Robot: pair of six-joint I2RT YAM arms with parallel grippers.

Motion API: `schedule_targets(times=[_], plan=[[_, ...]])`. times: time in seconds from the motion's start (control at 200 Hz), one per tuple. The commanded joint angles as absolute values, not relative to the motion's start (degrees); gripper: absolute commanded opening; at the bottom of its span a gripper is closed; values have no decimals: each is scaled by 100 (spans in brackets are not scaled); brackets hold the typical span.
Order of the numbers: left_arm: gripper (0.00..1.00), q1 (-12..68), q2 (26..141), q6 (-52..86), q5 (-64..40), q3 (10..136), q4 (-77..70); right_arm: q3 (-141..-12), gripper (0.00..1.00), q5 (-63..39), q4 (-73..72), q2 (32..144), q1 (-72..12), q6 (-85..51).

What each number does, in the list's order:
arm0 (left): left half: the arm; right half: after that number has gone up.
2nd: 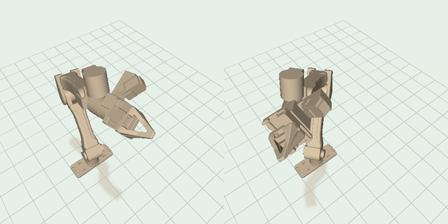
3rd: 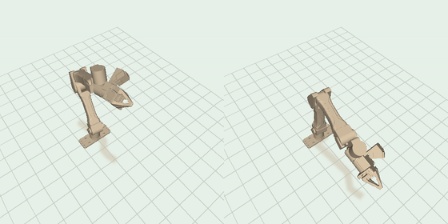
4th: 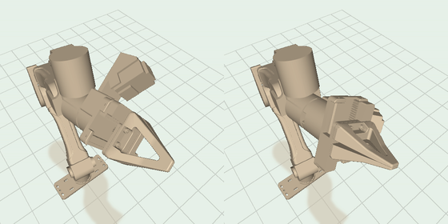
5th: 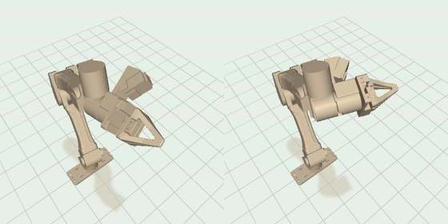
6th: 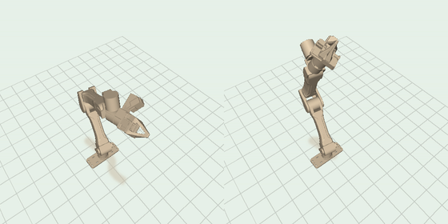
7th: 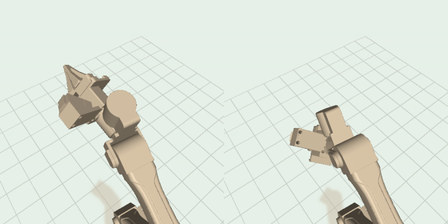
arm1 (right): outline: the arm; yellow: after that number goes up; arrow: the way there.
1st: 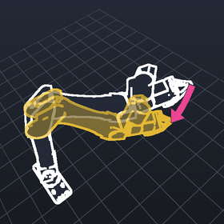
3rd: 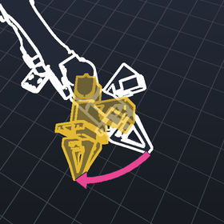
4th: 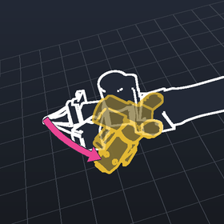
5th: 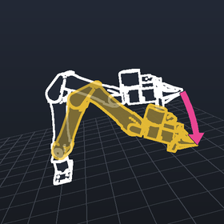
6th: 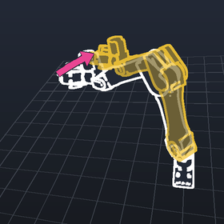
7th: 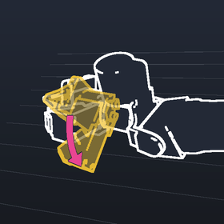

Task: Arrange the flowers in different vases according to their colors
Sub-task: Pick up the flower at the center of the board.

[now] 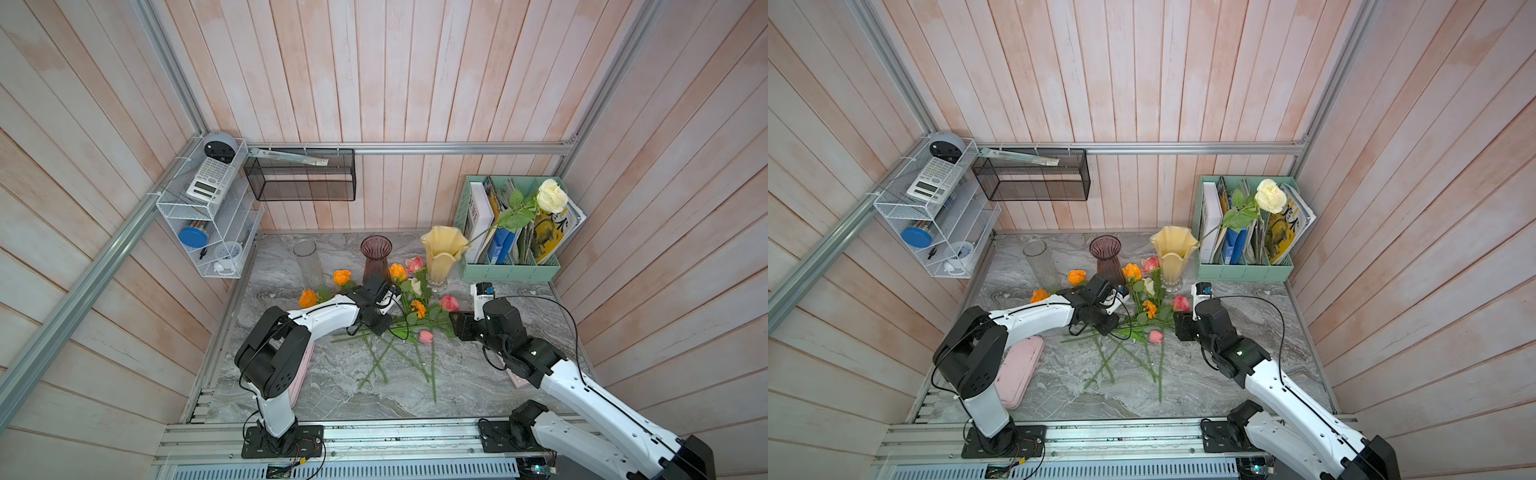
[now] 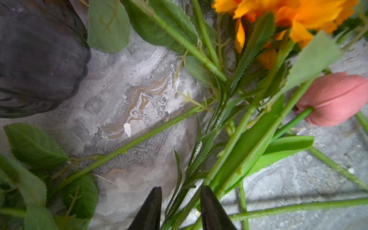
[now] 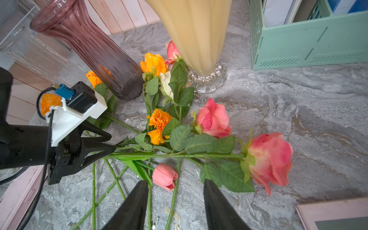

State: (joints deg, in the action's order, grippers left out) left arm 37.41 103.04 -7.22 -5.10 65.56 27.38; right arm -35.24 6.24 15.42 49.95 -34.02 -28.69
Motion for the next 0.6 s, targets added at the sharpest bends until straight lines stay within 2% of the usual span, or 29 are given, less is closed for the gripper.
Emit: schedule_targets(times=[0.0,0.595], plan=[[37,3740,10334,-668,-486,6582,2675,-3413,51,597,1542,4884,-3366,-2830],[39,3931,9981,-565,-370,6107,2493,-3243,52,503,1522,4772,-3321,-2826]])
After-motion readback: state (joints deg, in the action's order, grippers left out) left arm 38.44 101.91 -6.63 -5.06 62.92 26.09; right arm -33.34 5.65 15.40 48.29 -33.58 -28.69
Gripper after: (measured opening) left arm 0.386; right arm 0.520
